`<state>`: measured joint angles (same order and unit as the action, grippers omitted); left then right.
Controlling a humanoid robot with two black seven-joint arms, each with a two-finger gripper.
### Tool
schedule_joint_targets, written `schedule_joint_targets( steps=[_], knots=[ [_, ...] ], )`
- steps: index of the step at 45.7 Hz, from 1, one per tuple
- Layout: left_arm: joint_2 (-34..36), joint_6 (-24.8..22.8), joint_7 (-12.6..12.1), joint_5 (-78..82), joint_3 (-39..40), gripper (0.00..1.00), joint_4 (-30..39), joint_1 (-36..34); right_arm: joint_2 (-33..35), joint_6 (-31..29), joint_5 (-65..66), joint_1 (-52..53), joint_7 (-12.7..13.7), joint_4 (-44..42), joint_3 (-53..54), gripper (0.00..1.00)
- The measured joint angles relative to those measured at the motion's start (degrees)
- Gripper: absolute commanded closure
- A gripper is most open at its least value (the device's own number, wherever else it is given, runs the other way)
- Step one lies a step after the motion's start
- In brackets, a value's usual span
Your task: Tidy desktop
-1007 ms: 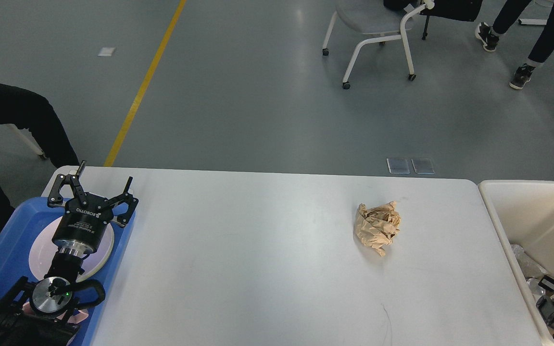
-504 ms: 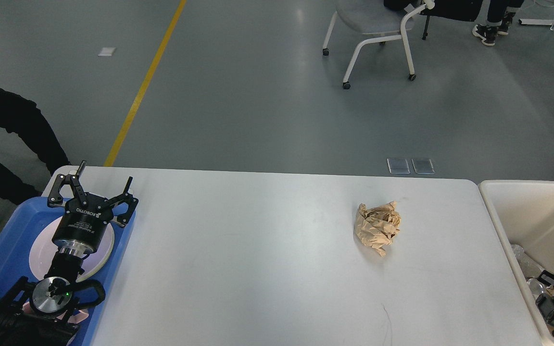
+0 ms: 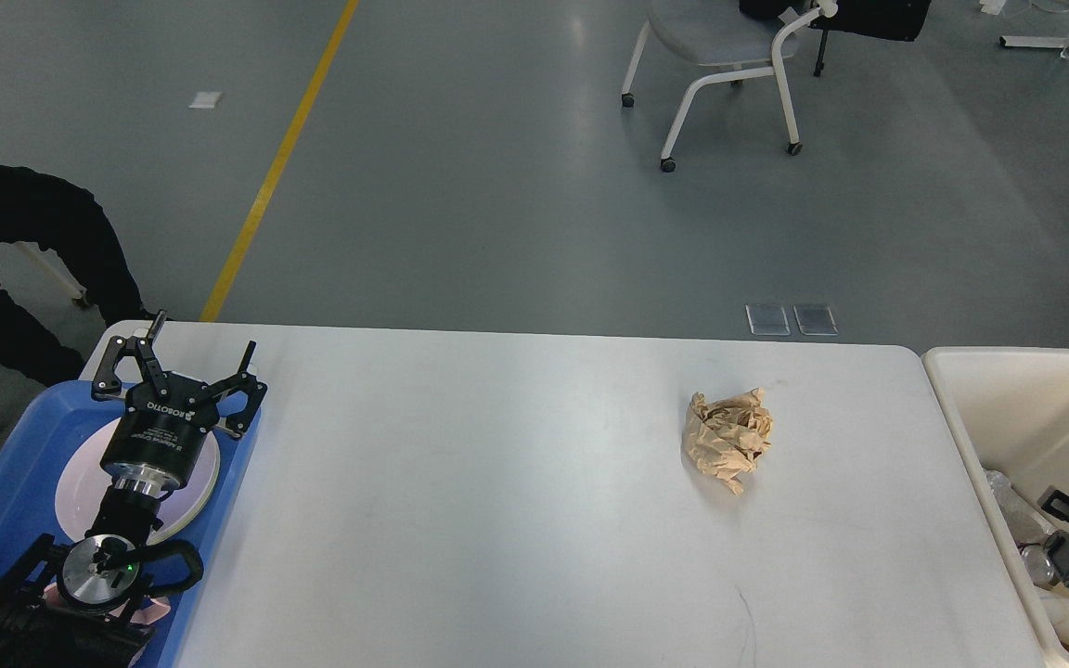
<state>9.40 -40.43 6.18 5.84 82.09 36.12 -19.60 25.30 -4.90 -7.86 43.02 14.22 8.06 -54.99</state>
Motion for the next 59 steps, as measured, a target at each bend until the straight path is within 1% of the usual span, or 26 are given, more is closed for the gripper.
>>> schedule_joint_targets(
  steps=[6, 14, 19, 25, 30, 36, 43, 51, 54, 59],
  knots=[
    [0.00, 0.00, 0.00, 0.00, 0.00, 0.04, 0.01, 0.00, 4.45, -6.72, 3.20, 13.30, 0.17, 9.07, -0.93, 0.00],
    [0.00, 0.00, 0.00, -0.02, 0.00, 0.04, 0.03, 0.00, 5.33, -18.49, 12.24, 29.78, 0.38, 19.79, -1.98, 0.00],
    [0.00, 0.00, 0.00, -0.03, 0.00, 0.04, 0.03, 0.00, 4.89, -26.68, 14.65, 40.53, 0.47, 28.09, -3.70, 0.00],
    [0.00, 0.00, 0.00, -0.03, 0.00, 0.04, 0.03, 0.00, 2.76, -34.12, 15.06, 53.18, 0.61, 38.65, -7.85, 0.00],
    [0.00, 0.00, 0.00, -0.04, 0.00, 0.04, 0.03, 0.00, 0.72, -40.34, 14.82, 62.32, 0.63, 45.74, -10.37, 0.00],
    [0.00, 0.00, 0.00, -0.03, 0.00, 0.04, 0.03, 0.00, 0.10, -48.06, 14.47, 73.19, 0.63, 53.06, -11.35, 0.00],
    [0.00, 0.00, -0.01, -0.03, 0.00, 0.04, 0.03, 0.00, 0.44, -49.99, 14.38, 84.59, 0.71, 61.65, -12.89, 0.00],
    [0.00, 0.00, -0.02, -0.03, 0.00, 0.04, 0.03, 0.00, 0.70, -50.10, 14.27, 99.02, 0.71, 75.26, -14.37, 0.00],
    [0.00, 0.00, -0.02, -0.03, 0.00, 0.04, 0.03, 0.00, 0.71, -50.10, 14.22, 102.26, 0.71, 78.01, -14.49, 0.00],
    [0.00, 0.00, -0.02, -0.03, 0.00, 0.04, 0.02, 0.00, 0.66, -50.10, 14.19, 103.76, 0.72, 79.30, -14.68, 0.00]
  ],
)
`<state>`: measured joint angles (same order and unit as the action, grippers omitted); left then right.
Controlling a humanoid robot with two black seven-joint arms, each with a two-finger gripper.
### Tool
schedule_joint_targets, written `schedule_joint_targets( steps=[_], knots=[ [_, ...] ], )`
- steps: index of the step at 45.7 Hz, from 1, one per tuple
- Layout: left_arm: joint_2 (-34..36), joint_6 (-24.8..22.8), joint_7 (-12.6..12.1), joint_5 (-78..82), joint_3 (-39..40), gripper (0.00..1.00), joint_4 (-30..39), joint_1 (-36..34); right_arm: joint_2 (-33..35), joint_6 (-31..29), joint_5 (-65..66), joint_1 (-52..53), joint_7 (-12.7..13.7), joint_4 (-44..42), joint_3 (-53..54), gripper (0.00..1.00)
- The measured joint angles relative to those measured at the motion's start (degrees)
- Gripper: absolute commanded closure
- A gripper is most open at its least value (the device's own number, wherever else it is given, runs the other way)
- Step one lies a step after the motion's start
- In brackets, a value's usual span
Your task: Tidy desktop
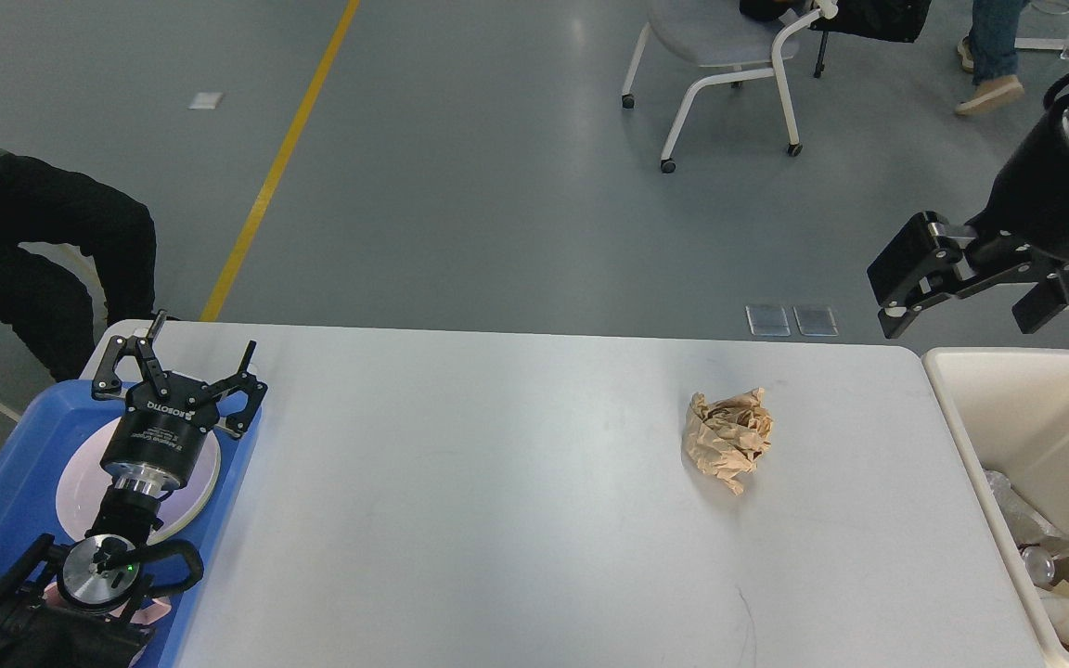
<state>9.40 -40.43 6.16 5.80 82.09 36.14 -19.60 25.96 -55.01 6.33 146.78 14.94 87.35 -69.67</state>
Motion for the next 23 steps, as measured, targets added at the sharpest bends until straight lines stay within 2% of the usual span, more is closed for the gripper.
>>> schedule_joint_targets(
  steps=[23],
  knots=[
    [0.00, 0.00, 0.00, 0.00, 0.00, 0.04, 0.00, 0.00, -0.12, 0.01, -0.08, 0.15, 0.00, -0.92, 0.27, 0.00]
  ],
)
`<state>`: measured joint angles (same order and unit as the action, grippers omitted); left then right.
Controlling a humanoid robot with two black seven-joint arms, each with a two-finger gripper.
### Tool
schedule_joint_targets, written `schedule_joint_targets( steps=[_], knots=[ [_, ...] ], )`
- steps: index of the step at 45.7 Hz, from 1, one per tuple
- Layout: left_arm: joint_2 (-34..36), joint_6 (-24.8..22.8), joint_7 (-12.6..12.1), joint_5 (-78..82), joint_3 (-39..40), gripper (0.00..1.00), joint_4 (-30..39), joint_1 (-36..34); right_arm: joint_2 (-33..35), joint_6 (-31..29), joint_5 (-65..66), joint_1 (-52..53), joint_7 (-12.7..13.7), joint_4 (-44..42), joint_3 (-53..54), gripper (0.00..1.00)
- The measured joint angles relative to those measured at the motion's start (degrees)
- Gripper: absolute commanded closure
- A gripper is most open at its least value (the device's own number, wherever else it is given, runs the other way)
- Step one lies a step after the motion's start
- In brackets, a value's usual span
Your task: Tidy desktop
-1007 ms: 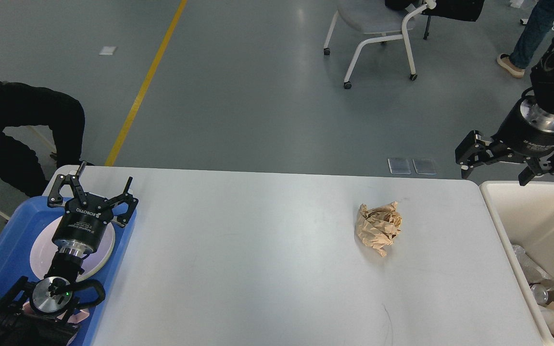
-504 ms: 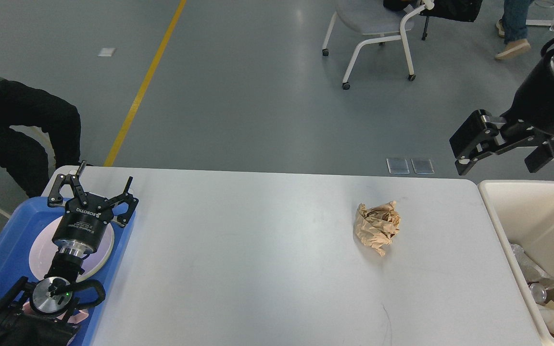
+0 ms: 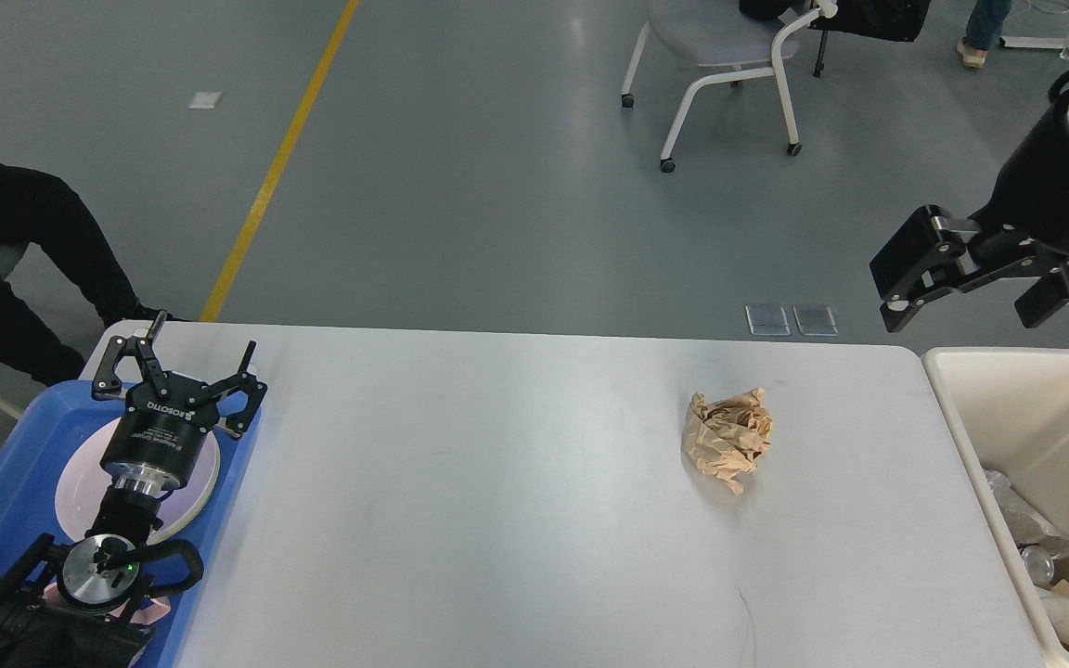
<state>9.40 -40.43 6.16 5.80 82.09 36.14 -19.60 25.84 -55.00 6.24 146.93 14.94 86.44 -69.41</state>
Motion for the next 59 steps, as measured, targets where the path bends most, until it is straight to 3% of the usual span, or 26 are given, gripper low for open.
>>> schedule_joint_targets(
  steps=[10, 21, 43, 51, 59],
  knots=[
    [0.00, 0.00, 0.00, 0.00, 0.00, 0.04, -0.01, 0.00, -0.41, 2.71, 0.00, -6.74, -0.08, -4.68, 2.49, 0.00],
    [0.00, 0.00, 0.00, 0.00, 0.00, 0.04, -0.02, 0.00, -1.49, 6.46, 0.12, -24.10, -0.10, -16.19, 10.92, 0.00],
    [0.00, 0.00, -0.02, 0.03, 0.00, 0.04, 0.03, 0.00, -19.15, 7.33, 0.08, -62.06, -0.44, -56.07, 17.10, 0.00],
    [0.00, 0.00, -0.02, 0.03, 0.00, 0.04, 0.05, 0.00, -23.17, 9.33, 0.08, -69.91, -0.68, -63.98, 17.67, 0.00],
    [0.00, 0.00, -0.02, 0.03, 0.00, 0.04, 0.05, 0.00, -25.43, 11.66, 0.07, -73.38, -0.82, -66.01, 19.39, 0.00]
  ],
)
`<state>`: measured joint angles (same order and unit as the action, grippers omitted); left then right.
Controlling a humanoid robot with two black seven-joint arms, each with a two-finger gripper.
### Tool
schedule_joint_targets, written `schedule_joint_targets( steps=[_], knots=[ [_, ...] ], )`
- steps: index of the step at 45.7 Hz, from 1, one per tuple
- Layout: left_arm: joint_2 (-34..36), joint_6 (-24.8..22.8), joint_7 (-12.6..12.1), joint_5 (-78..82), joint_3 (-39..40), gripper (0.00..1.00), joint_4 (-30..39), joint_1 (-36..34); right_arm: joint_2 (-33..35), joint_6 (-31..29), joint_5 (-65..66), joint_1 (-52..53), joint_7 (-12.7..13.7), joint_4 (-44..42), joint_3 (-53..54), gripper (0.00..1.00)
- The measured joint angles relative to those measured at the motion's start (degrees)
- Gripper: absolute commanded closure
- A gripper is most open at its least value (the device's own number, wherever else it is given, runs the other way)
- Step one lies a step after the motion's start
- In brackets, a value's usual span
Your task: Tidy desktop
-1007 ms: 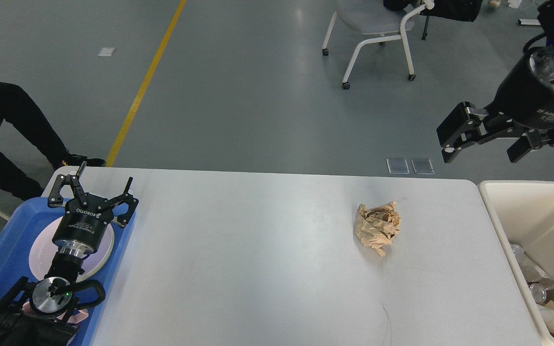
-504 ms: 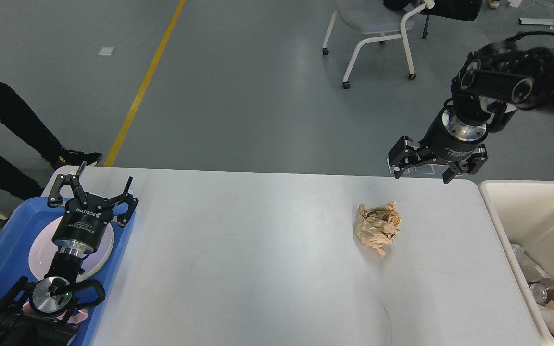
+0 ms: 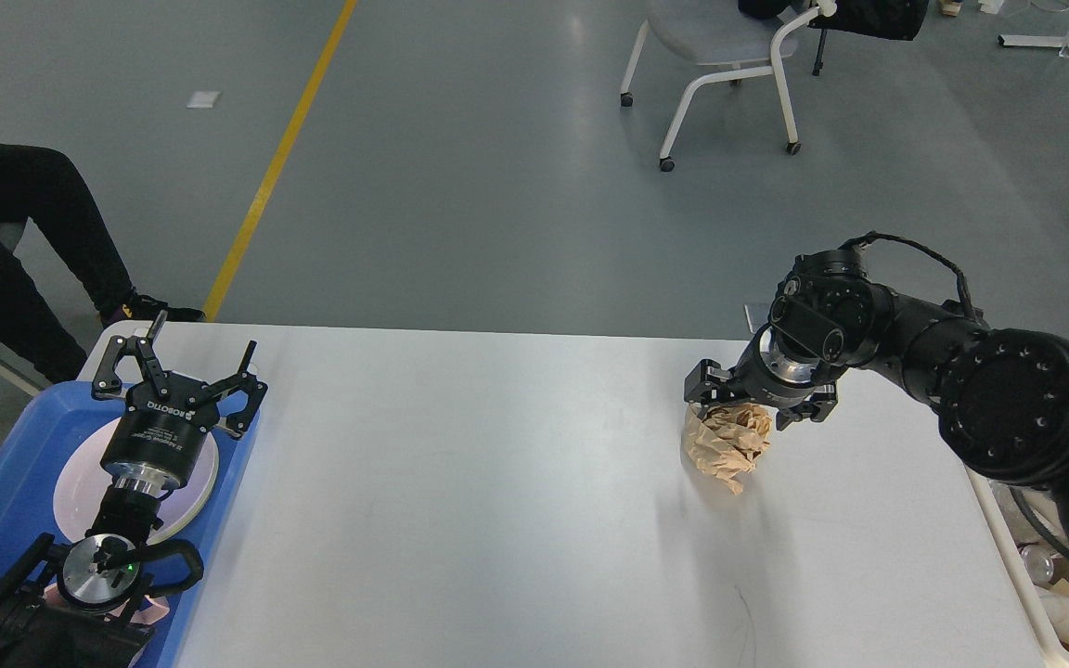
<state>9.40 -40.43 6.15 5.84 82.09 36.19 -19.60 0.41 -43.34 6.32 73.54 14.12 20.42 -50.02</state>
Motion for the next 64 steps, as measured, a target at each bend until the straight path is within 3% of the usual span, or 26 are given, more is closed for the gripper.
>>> schedule_joint_targets(
  steps=[13, 23, 31, 34, 36, 38, 40, 41, 52, 64],
  knots=[
    [0.00, 0.00, 0.00, 0.00, 0.00, 0.04, 0.00, 0.00, -1.42, 6.74, 0.01, -4.77, 0.05, -0.69, 0.73, 0.00],
    [0.00, 0.00, 0.00, -0.01, 0.00, 0.04, 0.00, 0.00, -2.69, 17.54, 0.00, -10.10, 0.36, -0.88, 0.58, 0.00],
    [0.00, 0.00, 0.00, -0.02, 0.00, 0.04, 0.00, 0.00, -3.04, 20.34, 0.00, -10.91, 0.41, -0.84, 0.97, 0.01],
    [-0.01, 0.00, 0.00, -0.02, 0.00, 0.04, 0.00, 0.00, -3.17, 21.41, 0.00, -10.92, 0.47, -0.75, 1.51, 0.13],
    [-0.02, 0.00, 0.00, -0.02, 0.00, 0.04, -0.01, 0.00, -3.20, 22.21, 0.00, -10.97, 0.58, -0.59, 1.87, 0.30],
    [-0.02, 0.00, 0.00, -0.02, 0.00, 0.04, -0.01, 0.00, -3.21, 22.69, 0.02, -11.01, 0.67, -0.37, 2.09, 0.57],
    [-0.02, 0.00, 0.00, -0.02, 0.00, 0.04, -0.01, 0.00, -3.23, 22.98, 0.11, -11.03, 0.79, -0.14, 2.22, 0.93],
    [-0.02, 0.00, 0.00, -0.02, 0.00, 0.04, -0.01, 0.00, -3.24, 23.01, 0.15, -11.03, 0.87, -0.03, 2.25, 1.00],
    [-0.01, 0.00, 0.00, -0.02, 0.00, 0.04, -0.01, 0.00, -2.08, 22.41, 0.23, -10.46, 4.62, 2.28, 2.74, 1.00],
    [0.00, 0.00, 0.00, -0.02, 0.00, 0.04, -0.01, 0.00, -0.91, 22.93, 0.27, -10.16, 5.03, 2.42, 3.17, 1.00]
  ],
)
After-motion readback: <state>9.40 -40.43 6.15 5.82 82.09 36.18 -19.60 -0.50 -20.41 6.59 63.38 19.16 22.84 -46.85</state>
